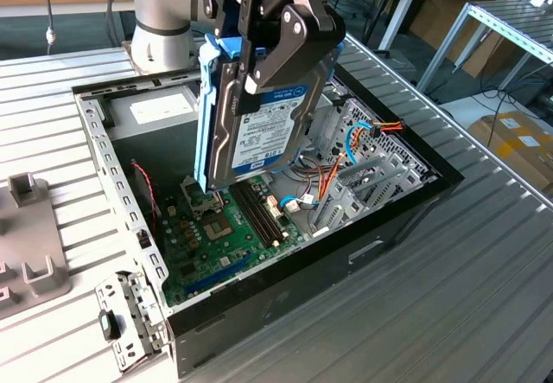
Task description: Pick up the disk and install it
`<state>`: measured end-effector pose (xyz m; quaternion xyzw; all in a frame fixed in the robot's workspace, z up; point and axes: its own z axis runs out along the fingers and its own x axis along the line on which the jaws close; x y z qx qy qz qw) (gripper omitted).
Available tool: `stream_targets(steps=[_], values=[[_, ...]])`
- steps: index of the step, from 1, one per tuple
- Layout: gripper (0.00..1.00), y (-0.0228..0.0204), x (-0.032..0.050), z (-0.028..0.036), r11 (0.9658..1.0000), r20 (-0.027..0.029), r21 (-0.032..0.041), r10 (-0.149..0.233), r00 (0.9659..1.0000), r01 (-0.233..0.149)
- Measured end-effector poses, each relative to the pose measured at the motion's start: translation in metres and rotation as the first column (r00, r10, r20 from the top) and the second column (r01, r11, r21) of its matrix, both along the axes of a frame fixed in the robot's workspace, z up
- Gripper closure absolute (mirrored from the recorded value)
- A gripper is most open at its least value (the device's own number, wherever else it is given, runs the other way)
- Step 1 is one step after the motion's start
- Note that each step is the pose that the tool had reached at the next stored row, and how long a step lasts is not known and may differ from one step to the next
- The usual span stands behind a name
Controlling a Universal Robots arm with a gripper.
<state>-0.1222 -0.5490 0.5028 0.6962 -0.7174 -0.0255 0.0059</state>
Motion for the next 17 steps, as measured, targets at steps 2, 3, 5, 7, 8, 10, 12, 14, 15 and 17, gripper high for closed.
stream_targets(steps=[2,3,5,7,8,10,12,14,15,17], values=[[0.63,-0.001,0.0011,-0.0002,1.0,0.0,0.0,0.0,1.0,0.0],[0.63,-0.0015,0.0017,-0.0003,1.0,0.0,0.0,0.0,1.0,0.0],[0.63,-0.0023,0.0026,-0.0005,1.0,0.0,0.0,0.0,1.0,0.0],[0.63,-0.0029,0.0034,-0.0007,1.0,0.0,0.0,0.0,1.0,0.0],[0.63,-0.0034,0.0041,-0.0008,1.0,0.0,0.0,0.0,1.0,0.0],[0.63,-0.004,0.005,-0.0009,1.0,0.0,0.0,0.0,1.0,0.0],[0.63,-0.0046,0.0059,-0.0011,1.0,0.0,0.0,0.0,1.0,0.0],[0.63,-0.0053,0.0069,-0.0012,1.0,-0.0001,-0.0001,0.0,1.0,0.0],[0.63,-0.0055,0.0073,-0.0013,1.0,-0.0001,0.0,0.0,1.0,0.0],[0.63,-0.0066,0.009,-0.0015,1.0,-0.0001,-0.0001,0.0,1.0,0.0]])
